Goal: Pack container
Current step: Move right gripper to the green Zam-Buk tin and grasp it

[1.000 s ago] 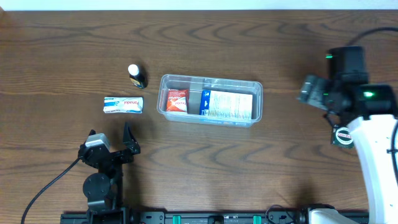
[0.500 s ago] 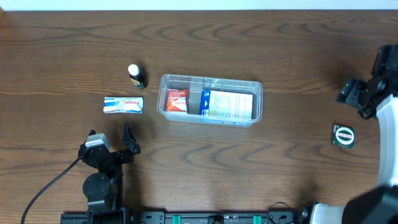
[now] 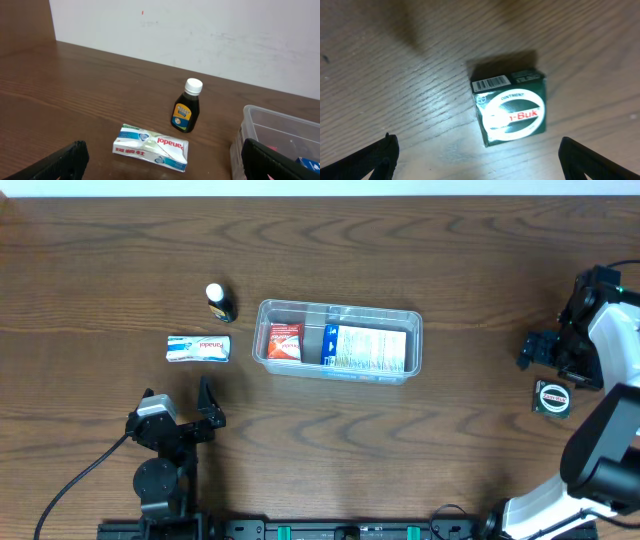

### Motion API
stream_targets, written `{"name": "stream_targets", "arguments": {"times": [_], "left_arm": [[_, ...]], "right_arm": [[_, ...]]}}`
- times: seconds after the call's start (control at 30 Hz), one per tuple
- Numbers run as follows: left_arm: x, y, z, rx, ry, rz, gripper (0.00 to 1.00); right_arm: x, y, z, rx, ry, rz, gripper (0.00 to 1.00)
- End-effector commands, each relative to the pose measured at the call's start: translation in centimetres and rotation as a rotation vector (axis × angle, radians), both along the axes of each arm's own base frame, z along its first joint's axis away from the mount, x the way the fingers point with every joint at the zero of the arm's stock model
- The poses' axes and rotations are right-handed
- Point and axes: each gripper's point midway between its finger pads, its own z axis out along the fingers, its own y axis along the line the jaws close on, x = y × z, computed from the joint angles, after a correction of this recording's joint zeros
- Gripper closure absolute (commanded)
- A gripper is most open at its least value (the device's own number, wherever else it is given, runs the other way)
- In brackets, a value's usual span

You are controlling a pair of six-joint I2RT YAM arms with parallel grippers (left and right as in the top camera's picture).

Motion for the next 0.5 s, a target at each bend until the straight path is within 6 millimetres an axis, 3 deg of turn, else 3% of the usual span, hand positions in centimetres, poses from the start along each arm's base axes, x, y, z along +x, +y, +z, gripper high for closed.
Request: {"name": "stream_targets", "arguments": {"times": [0.0,0.27,0.47], "left_arm": [[-0.1,0.3,-1.7,0.013,0.051,0.014,0.02],[-0.1,0.3,-1.7,0.013,0.051,0.014,0.02],[-0.1,0.3,-1.7,0.013,0.051,0.014,0.02]], "right_arm": [[-0.6,0.1,-1.3,0.079,0.021,-0.025,0.01],[-2.4,-1.7,-1.7,0.096,0.056,-0.101,0.01],[-2.4,-1.1,-3.2,0.134,0.029,-0.091,0.01]]}}
